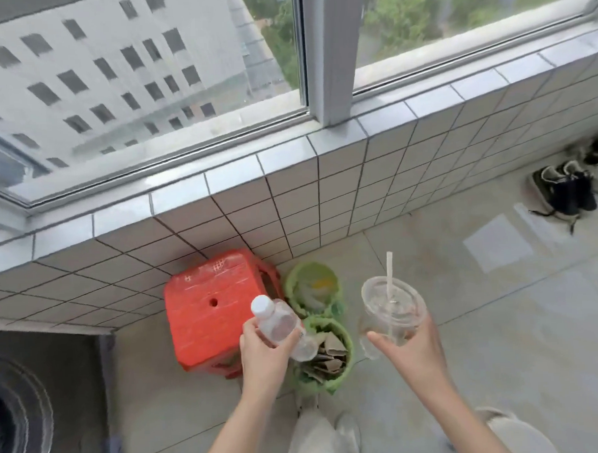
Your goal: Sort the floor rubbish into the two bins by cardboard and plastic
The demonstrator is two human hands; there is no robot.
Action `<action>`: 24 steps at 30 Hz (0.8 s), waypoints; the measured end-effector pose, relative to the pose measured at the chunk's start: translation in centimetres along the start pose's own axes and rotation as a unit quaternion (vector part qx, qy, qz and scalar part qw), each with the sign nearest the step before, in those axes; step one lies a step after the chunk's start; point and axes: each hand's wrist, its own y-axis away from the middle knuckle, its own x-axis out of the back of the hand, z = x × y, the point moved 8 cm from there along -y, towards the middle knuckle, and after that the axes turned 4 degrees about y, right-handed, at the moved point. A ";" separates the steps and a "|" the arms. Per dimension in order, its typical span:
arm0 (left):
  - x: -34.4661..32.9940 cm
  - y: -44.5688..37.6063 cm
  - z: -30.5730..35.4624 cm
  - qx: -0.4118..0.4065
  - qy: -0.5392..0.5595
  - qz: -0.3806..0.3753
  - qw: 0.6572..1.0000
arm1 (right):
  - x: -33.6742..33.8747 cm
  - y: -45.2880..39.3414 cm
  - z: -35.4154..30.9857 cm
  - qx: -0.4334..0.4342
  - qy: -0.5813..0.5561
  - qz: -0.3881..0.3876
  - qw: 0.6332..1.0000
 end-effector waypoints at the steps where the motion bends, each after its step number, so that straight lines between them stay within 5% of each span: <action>1: -0.9 -1.8 -0.4 -0.004 -0.011 0.001 1.000 | -1.2 -1.4 0.7 0.001 0.002 -0.001 1.000; 15: -13.9 -27.4 -12.1 -0.054 -0.128 -0.017 0.990 | -20.8 -21.9 12.0 -0.071 -0.060 0.002 0.996; 24: -17.6 -35.4 -16.4 -0.018 -0.157 -0.015 0.987 | -29.4 -31.3 16.9 -0.064 0.035 -0.036 0.997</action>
